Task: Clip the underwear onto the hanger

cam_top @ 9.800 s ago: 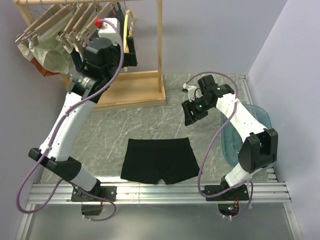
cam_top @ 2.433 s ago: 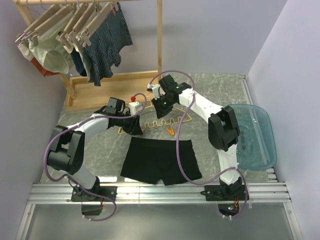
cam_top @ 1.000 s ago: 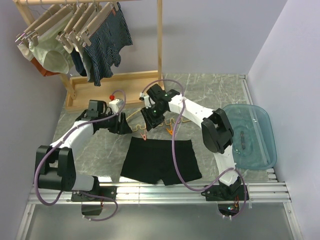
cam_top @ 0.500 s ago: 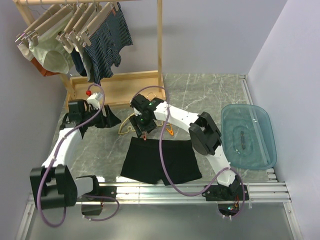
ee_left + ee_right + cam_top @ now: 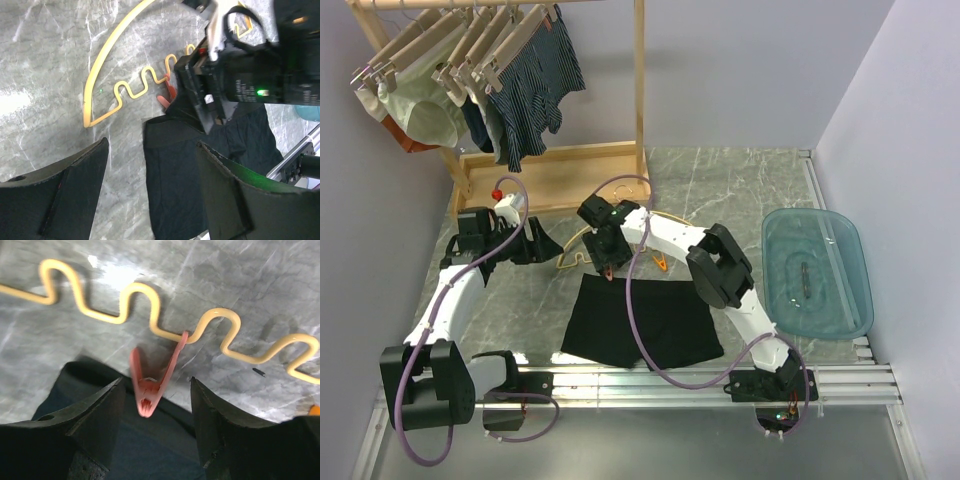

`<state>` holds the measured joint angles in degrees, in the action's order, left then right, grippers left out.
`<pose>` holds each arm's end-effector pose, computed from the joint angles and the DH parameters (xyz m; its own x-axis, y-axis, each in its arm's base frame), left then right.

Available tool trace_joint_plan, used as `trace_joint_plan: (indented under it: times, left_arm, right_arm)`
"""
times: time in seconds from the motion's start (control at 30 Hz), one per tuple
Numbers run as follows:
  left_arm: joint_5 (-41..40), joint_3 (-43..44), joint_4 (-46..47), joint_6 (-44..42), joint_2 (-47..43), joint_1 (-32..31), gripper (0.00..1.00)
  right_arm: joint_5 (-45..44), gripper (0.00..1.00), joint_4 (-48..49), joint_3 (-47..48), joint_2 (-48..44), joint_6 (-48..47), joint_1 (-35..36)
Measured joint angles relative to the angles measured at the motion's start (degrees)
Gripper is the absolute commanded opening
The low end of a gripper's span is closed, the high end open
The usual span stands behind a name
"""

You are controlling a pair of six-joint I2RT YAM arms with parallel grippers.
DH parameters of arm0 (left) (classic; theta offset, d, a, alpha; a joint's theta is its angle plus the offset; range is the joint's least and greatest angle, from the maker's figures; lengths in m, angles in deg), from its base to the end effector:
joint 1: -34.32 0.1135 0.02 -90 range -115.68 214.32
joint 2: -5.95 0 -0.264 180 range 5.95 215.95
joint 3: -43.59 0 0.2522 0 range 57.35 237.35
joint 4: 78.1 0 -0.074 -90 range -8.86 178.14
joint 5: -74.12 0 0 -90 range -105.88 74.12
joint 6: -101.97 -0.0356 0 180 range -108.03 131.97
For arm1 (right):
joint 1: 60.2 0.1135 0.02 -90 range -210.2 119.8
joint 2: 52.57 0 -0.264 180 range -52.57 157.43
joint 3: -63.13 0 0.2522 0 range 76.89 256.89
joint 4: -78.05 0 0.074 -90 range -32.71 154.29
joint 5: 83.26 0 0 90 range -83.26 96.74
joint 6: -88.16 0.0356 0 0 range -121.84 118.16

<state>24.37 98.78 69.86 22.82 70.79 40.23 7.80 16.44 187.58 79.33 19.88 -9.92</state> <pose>0.2331 0.0010 0.2429 -0.7253 -0.2195 -0.6525 0.2696 0.7815 -0.5626 0.3098 0.3739 0.1749 -0.8406 -0.4328 -0.3256 -0.4975 0.8547 0.1483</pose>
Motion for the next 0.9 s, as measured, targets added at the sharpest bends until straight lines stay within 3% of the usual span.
trace_joint_plan:
  times: [0.6, 0.9]
  left_arm:
    - [-0.13, -1.36, 0.02, 2.40, -0.17, 0.00, 0.76]
    - [-1.14, -1.36, 0.00, 2.40, 0.02, 0.00, 0.76]
  right_arm:
    - [-0.20, 0.61, -0.87, 3.69, 3.08, 1.66, 0.00]
    - [-0.31, 0.43, -0.83, 3.76, 3.26, 2.67, 0.00]
